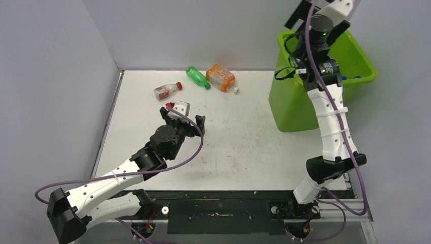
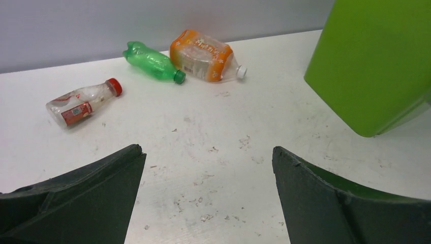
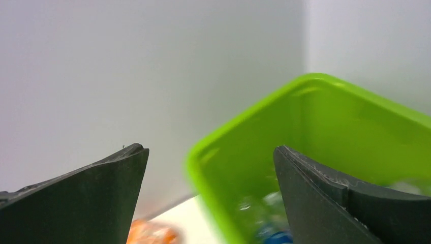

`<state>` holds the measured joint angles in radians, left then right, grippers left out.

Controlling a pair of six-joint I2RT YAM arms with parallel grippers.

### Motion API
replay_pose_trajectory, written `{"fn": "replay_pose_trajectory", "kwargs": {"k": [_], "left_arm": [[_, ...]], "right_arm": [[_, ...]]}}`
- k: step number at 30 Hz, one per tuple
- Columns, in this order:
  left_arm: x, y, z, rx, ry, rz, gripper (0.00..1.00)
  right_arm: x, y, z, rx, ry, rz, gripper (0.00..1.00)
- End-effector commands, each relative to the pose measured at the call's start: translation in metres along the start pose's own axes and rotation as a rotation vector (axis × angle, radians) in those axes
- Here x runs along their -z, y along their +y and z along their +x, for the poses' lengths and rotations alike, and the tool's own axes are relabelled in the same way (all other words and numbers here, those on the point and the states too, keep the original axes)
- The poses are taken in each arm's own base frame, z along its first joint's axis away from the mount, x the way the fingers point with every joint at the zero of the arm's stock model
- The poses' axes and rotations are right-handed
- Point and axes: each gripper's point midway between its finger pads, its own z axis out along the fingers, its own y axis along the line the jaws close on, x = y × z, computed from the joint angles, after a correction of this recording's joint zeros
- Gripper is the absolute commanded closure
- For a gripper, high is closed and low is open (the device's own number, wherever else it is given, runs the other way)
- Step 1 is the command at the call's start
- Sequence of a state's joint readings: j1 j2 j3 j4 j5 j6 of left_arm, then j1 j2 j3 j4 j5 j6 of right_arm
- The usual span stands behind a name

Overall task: Put the plastic bottles in the bin
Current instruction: Place the plastic bottle in the trash bin.

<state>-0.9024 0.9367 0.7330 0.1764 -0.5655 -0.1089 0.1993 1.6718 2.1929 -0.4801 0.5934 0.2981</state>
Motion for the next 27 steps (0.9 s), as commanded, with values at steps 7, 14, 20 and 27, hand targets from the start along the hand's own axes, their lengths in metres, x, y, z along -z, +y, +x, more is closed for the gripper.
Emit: {"fn": "replay_pose_trajectory", "kwargs": {"k": [7, 14, 20, 27], "left_arm": [[-0.023, 0.052, 0.0, 0.114, 0.017, -0.201, 0.04], [-0.075, 0.113, 0.02, 0.378, 0.148, -0.309, 0.04], [-0.137, 0.179, 0.038, 0.471, 0.254, -0.469, 0.04], [-0.191, 0.245, 0.088, 0.89, 0.272, -0.742, 0.04]], "right_arm": [[0.194, 0.113, 0.005, -0.143, -0.027, -0.594, 0.0], [0.262, 0.116, 0.141, -0.132, 0.21, -0.856, 0.0], [0.296, 0.083, 0.24, -0.125, 0.384, -0.92, 0.0], [0.317, 0.051, 0.295, -0.14, 0.487, -0.94, 0.0]]}}
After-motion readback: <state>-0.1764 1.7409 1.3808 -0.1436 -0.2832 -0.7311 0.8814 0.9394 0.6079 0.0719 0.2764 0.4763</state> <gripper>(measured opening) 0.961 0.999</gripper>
